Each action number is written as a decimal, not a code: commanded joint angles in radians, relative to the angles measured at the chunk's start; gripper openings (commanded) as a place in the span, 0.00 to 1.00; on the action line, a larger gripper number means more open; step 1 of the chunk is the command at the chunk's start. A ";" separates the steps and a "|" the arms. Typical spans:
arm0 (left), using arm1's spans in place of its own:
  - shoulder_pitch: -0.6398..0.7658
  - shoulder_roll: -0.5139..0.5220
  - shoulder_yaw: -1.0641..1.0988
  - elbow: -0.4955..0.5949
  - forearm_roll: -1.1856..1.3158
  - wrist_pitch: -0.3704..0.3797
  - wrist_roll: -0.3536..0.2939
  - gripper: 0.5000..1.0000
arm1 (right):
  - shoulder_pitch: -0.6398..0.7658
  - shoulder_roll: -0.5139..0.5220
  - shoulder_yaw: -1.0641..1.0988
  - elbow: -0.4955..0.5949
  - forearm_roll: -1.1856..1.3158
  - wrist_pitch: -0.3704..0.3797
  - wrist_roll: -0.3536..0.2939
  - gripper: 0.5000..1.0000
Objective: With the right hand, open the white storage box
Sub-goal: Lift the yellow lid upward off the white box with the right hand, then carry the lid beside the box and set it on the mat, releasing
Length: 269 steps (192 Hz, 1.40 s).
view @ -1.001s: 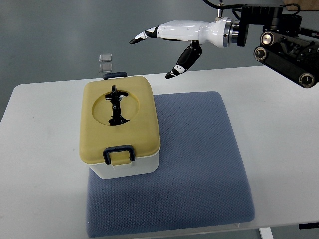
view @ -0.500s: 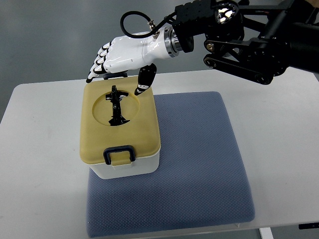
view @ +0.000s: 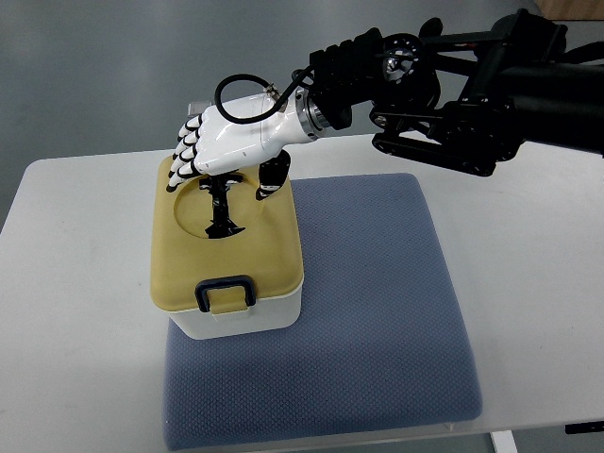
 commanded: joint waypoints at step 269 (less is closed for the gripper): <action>-0.001 0.000 0.000 0.000 0.000 0.001 0.000 1.00 | -0.089 -0.318 0.240 -0.032 0.054 0.013 0.035 0.00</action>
